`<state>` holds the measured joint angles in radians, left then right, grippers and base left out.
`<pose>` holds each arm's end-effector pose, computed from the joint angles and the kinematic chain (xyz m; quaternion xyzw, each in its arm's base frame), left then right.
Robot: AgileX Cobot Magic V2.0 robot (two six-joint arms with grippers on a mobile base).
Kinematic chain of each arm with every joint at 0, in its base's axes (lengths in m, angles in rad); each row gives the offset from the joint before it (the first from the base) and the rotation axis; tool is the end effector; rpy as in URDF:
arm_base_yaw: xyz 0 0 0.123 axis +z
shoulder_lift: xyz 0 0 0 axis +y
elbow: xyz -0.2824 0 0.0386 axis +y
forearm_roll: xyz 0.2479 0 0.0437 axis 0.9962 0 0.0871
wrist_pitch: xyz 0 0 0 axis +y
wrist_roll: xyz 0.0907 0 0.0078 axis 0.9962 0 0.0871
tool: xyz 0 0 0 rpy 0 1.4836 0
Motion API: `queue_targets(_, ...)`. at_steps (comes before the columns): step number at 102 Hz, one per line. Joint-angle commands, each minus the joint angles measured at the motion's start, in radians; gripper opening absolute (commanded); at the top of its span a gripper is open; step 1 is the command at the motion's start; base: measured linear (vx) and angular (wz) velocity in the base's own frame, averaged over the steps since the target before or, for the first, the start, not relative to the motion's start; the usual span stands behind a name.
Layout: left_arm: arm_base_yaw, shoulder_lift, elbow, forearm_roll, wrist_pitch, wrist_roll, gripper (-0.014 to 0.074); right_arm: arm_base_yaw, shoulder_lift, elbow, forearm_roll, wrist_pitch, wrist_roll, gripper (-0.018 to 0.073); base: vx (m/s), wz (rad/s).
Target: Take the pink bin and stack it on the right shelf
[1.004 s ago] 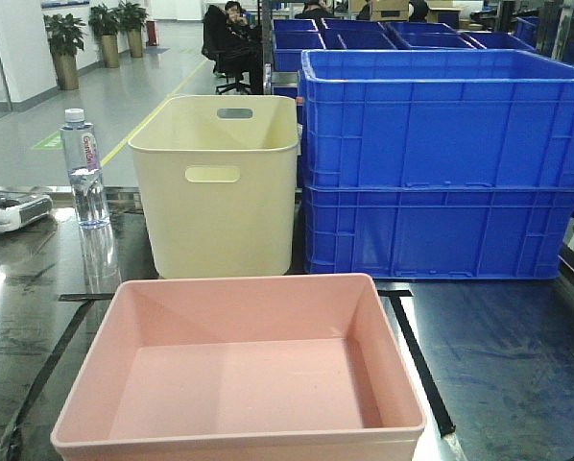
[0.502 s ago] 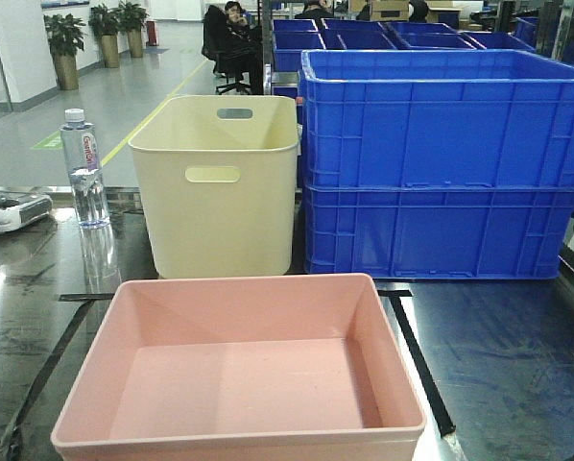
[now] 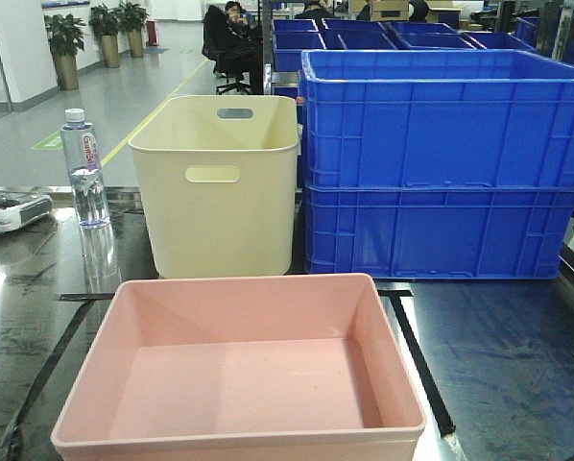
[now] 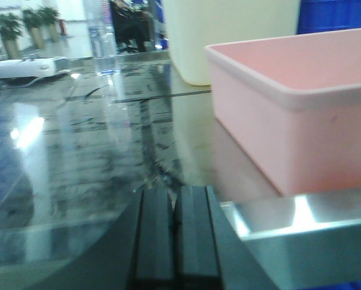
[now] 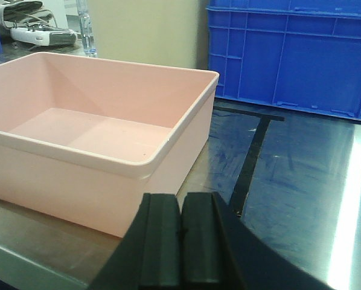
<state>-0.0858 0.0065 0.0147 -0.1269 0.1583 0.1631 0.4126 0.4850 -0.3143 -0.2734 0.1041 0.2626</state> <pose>0.0569 -0.0067 0.1935 0.0523 0.7367 -0.0236 0.6738 0.1012 0.0415 0.2730 -0.1523 0.7538 0.1174 0.6284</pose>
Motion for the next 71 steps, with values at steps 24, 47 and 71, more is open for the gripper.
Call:
queue_targets(24,0.024,-0.024,0.028,0.037,-0.084,-0.036,-0.0008,-0.007,0.002,-0.029,-0.013,-0.086,-0.009,-0.0011,0.00,0.00)
queue_targets(47,0.024,-0.024,0.028,0.037,-0.084,-0.036,-0.0008,-0.007,0.002,-0.029,-0.013,-0.086,-0.009,-0.0011,0.00,0.00)
queue_targets(71,0.024,-0.024,0.028,0.037,-0.084,-0.036,-0.0008,-0.007,0.002,-0.029,-0.013,-0.086,-0.009,-0.0011,0.00,0.00)
